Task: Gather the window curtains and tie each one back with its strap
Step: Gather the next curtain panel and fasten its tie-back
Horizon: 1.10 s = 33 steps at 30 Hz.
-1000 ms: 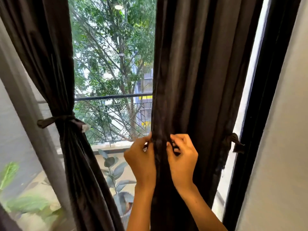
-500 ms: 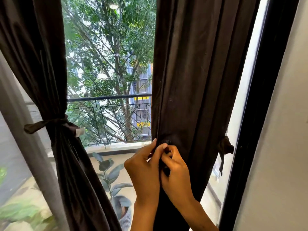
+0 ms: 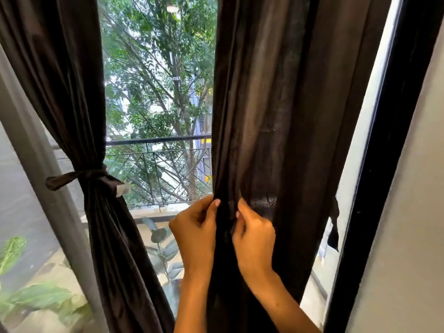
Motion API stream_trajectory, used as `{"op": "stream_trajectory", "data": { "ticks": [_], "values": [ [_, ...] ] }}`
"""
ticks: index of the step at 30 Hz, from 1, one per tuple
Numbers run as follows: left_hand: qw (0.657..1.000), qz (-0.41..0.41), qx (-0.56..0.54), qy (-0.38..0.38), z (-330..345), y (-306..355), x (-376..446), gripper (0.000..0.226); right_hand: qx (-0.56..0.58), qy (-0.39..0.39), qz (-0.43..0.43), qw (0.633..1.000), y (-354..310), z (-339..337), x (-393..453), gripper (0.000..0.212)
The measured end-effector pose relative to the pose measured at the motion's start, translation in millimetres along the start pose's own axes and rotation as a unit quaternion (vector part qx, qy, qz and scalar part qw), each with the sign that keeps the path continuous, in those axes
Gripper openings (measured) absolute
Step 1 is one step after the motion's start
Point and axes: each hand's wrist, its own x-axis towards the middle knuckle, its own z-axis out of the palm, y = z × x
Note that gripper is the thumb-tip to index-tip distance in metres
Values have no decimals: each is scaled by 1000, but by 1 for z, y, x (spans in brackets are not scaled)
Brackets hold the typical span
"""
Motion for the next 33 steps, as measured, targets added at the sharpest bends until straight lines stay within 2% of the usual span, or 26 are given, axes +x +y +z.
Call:
{"op": "stream_trajectory", "data": {
  "ticks": [3,5,10,12,14,16,17,18,19,20,21,22,23,24,25,26,28,31,33],
  "values": [
    [1000,8,-1,13,3,-1,-8,25,-15,-70,-12,997,-5,3,-14,67],
    [999,27,11,23,3,0,-12,22,-14,-107,-37,993,-2,3,-19,71],
    [1000,22,-1,9,-1,1,-15,21,99,-240,-51,964,3,-7,-13,61],
    [1000,14,-7,15,-3,0,-12,21,150,-246,-51,956,10,-14,-5,55],
    [999,-27,-37,24,-6,-1,-6,23,181,-151,44,971,22,-19,8,57],
    [995,-69,-73,18,-10,-3,0,19,222,-71,186,955,33,-22,23,90],
    [992,-86,-90,5,-12,-3,2,17,246,-75,238,937,36,-23,31,107],
    [989,-102,-110,-11,-13,-3,3,15,284,-96,272,915,40,-22,37,114],
    [985,-116,-128,-22,-12,-2,3,15,333,-116,294,888,41,-22,42,112],
    [982,-124,-138,-22,-11,-1,2,16,380,-129,294,868,38,-23,45,100],
    [983,-125,-136,-12,-10,0,2,18,402,-125,267,867,35,-25,44,80],
    [986,-116,-123,4,-7,-1,1,20,389,-101,221,889,31,-27,40,55],
    [989,-102,-102,21,-5,-1,0,22,327,-64,172,927,28,-29,33,34],
    [992,-86,-83,34,-2,-1,-3,24,240,-16,121,963,25,-30,23,19],
    [994,-70,-68,43,2,0,-6,23,163,28,68,984,24,-29,12,11],
    [996,-55,-55,49,6,1,-10,21,111,48,29,992,19,-29,2,14],
    [997,-26,-34,56,12,2,-18,15,50,25,-15,998,8,-26,-12,37],
    [998,-4,-35,53,16,3,-28,17,23,-83,-22,996,1,-24,-19,65],
    [997,-20,-65,39,15,3,-31,22,12,-142,-44,989,3,-26,-20,64]
  ]
}}
